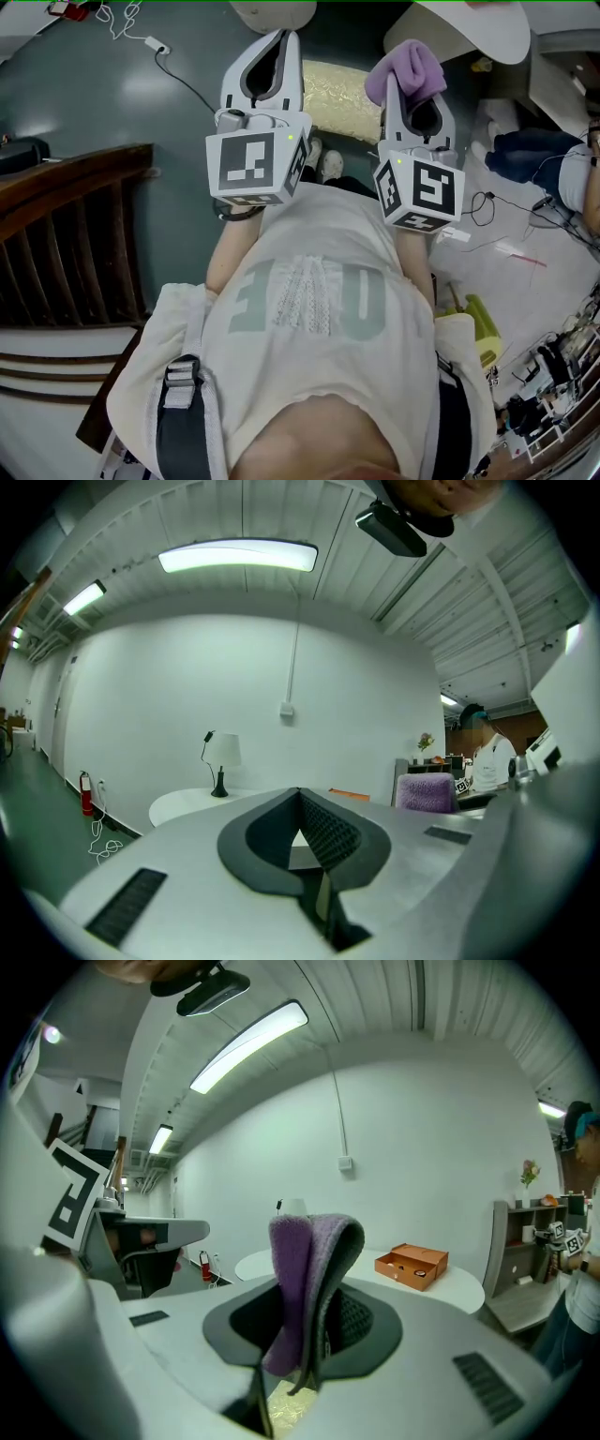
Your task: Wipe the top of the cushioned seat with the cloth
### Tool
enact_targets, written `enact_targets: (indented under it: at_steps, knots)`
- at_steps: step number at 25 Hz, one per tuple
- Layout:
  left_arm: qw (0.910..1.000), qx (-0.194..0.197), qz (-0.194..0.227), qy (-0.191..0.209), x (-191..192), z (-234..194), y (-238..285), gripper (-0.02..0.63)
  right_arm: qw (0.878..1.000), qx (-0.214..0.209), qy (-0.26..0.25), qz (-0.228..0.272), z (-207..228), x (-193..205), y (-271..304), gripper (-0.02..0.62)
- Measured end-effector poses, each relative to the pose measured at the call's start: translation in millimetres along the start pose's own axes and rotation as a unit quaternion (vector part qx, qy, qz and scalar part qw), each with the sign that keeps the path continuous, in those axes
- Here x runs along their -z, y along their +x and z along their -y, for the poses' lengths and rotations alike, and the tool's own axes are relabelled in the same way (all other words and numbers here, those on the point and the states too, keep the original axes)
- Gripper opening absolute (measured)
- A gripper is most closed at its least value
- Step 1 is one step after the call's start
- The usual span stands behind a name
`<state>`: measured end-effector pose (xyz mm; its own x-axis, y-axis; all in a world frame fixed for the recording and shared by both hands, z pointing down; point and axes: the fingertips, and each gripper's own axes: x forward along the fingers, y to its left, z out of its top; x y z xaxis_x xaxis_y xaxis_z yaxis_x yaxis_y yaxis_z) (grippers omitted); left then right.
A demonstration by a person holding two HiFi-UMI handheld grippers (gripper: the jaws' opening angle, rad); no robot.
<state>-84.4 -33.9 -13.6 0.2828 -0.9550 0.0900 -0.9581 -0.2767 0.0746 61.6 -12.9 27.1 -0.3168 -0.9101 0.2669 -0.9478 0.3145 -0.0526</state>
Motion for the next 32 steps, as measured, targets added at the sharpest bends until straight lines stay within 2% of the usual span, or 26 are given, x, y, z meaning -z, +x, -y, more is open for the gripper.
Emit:
enact_targets:
  at_steps: [8,11,13,16,22,26,29,32]
  knots:
    - [0.9998,0.002,-0.013,0.014,2.7,-2.7,13.0,0.006,1.000,-0.002,-0.007,0.001,2.1,-7.2,13.7,0.095]
    - [0.9992,0.006,-0.036,0.015,17.6,0.9,26.6,0.006,1.000,-0.008,-0.011,-0.010,6.8,-1.5,25.7,0.095]
    - [0.9980,0.009,-0.062,0.012,40.6,1.2,36.8,0.006,1.000,-0.015,-0.010,-0.025,9.5,12.3,37.7,0.095]
    - [0.9944,0.008,-0.106,0.000,97.5,-11.3,54.0,0.006,0.998,-0.030,-0.007,-0.053,8.2,55.9,69.6,0.095]
    - [0.9871,-0.016,-0.157,-0.028,236.2,-44.4,75.6,0.006,0.992,-0.058,0.007,-0.108,3.3,187.3,133.9,0.098]
    - [0.9802,-0.021,-0.192,-0.043,320.3,-36.3,68.2,0.006,0.985,-0.082,0.003,-0.155,3.2,273.4,139.2,0.098]
    - [0.9809,-0.002,-0.192,-0.034,367.6,-29.8,74.7,0.006,0.981,-0.080,0.013,-0.178,5.4,325.0,143.1,0.098]
    - [0.9810,0.012,-0.192,-0.023,393.0,-23.4,81.9,0.006,0.978,-0.071,0.031,-0.195,11.5,357.0,143.8,0.098]
